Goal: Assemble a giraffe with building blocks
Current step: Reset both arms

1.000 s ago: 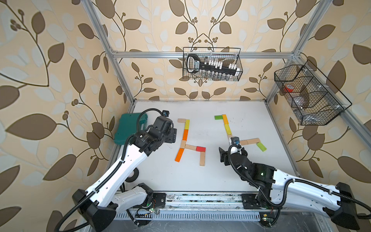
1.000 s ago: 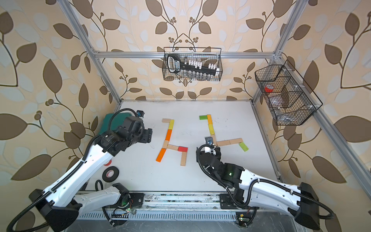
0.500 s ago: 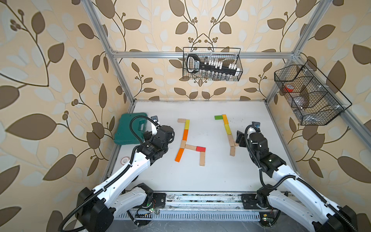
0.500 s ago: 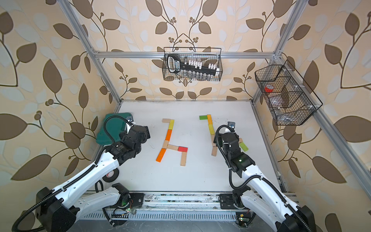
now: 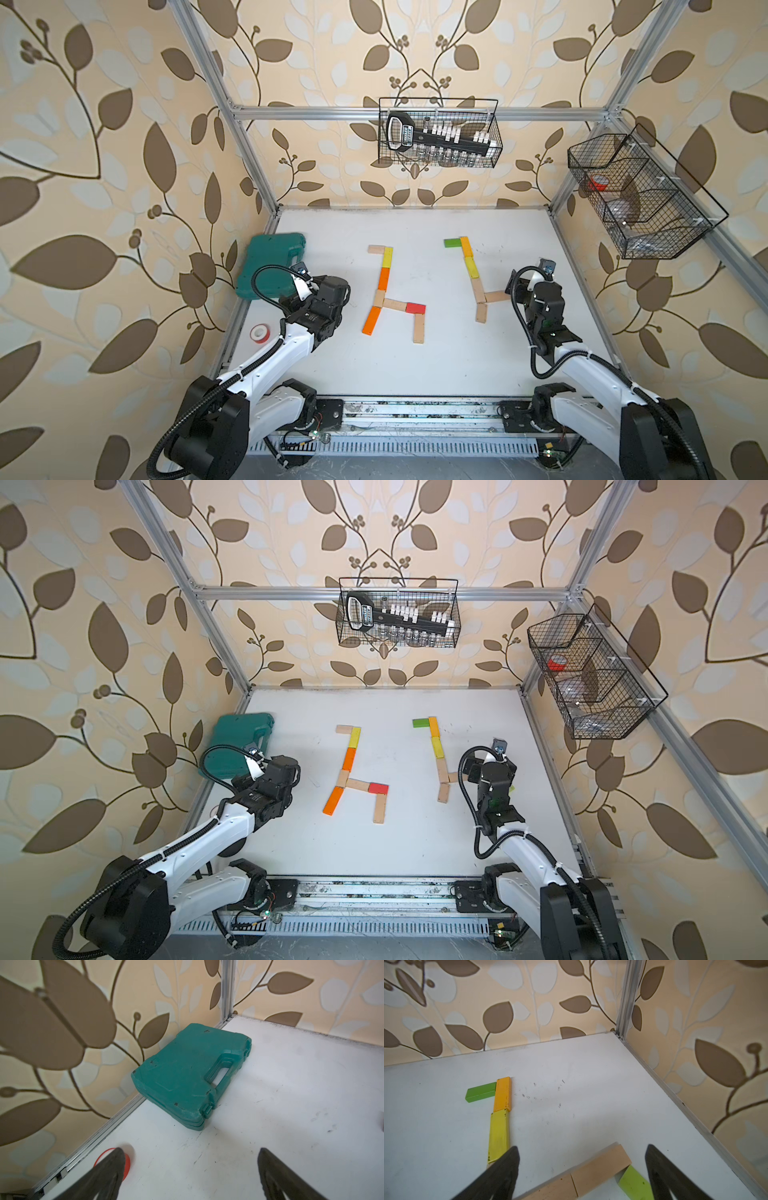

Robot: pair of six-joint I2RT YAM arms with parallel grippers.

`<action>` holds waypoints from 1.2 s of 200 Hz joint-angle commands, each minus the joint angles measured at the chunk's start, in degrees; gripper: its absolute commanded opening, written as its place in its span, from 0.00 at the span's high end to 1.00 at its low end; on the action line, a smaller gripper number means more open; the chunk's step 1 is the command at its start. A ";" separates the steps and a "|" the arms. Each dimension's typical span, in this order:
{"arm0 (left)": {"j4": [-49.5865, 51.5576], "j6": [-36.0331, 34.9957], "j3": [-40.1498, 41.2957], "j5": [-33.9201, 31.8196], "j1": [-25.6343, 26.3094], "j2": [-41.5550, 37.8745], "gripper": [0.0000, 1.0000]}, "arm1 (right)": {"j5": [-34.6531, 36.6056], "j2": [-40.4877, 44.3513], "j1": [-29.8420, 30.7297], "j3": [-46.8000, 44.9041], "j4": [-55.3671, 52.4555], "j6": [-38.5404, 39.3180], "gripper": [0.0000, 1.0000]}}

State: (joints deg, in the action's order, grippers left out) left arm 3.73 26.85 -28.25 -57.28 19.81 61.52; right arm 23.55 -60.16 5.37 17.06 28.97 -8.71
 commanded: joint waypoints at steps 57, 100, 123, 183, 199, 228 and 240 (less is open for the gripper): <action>-30.92 -12.50 8.22 7.35 -4.81 8.42 0.01 | -4.07 -12.65 -1.90 -2.48 22.28 4.14 0.07; -37.58 -17.52 8.30 12.39 -6.62 11.64 0.01 | -6.02 -19.77 -2.01 -1.13 27.36 4.90 0.08; -42.27 -19.27 9.08 13.28 -7.39 13.12 0.01 | -6.37 -22.77 -2.01 -0.89 29.45 5.19 0.08; -42.14 -21.73 4.57 22.76 -10.57 20.62 0.01 | -10.90 -23.93 -3.95 -0.63 29.68 4.52 0.09; -45.45 -25.19 5.81 29.61 -10.67 20.66 0.02 | -16.91 -24.13 -6.04 -2.50 32.27 4.29 0.09; -52.47 -25.10 9.03 38.15 -13.84 24.87 0.01 | -18.72 -25.30 -6.68 -3.91 35.91 4.54 0.01; -53.72 -25.45 8.02 37.11 -14.00 26.36 0.01 | -18.75 -25.49 -6.71 -4.05 36.65 4.51 0.01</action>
State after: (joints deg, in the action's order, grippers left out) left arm -42.74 3.18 -20.69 -25.76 7.35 85.30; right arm 8.12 -85.36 -1.19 13.74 62.33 -4.01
